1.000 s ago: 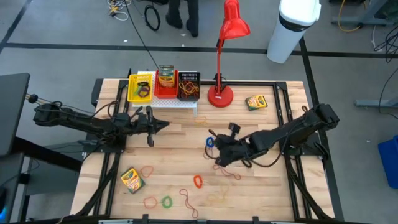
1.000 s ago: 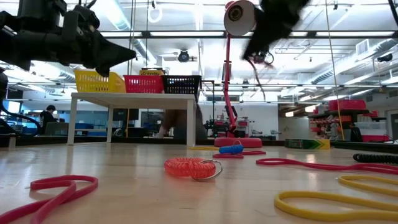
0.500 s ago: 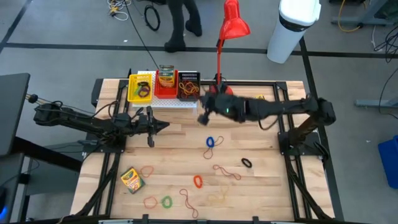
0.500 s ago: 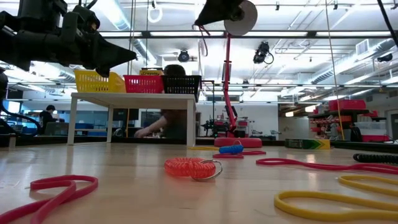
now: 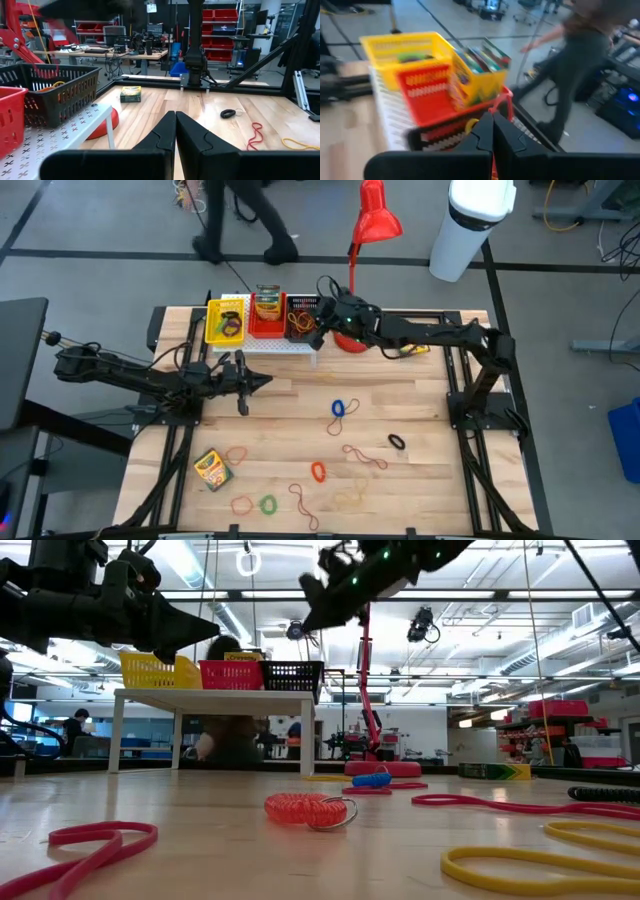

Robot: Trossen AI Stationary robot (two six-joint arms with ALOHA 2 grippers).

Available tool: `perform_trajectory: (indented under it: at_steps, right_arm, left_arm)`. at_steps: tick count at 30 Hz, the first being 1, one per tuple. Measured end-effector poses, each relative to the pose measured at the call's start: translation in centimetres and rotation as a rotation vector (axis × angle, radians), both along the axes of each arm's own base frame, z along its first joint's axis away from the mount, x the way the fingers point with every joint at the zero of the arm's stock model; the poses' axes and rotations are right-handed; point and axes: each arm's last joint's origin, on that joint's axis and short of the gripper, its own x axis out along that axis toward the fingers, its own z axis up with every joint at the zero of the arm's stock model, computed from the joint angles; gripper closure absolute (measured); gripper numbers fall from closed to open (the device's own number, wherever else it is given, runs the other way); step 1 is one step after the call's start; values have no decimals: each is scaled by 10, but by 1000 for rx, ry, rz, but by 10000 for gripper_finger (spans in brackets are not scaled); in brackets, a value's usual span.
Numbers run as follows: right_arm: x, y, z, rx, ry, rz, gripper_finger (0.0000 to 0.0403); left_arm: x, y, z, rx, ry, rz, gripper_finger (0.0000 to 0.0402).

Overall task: Pick & Place Office Desk Supplies
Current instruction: Put the red rubber band into the black bin on the shelf

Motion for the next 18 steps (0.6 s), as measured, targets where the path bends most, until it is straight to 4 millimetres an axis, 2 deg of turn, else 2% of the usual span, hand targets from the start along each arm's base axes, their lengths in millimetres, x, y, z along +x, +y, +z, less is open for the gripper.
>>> perform_trajectory:
  at_steps: [4, 11, 14, 18]
  right_arm:
    - [4, -11, -13, 7, 21, -26, 400]
    - [14, -15, -28, 25, 20, 25, 395]
    - [14, -15, -30, 28, 25, 29, 372]
    - [14, -15, -30, 26, 26, 26, 323]
  left_arm:
    - [0, 0, 0, 0, 0, 0, 384]
    - [0, 0, 0, 0, 0, 0, 384]
    - [0, 0, 0, 0, 0, 0, 384]
    - [0, 0, 0, 0, 0, 0, 384]
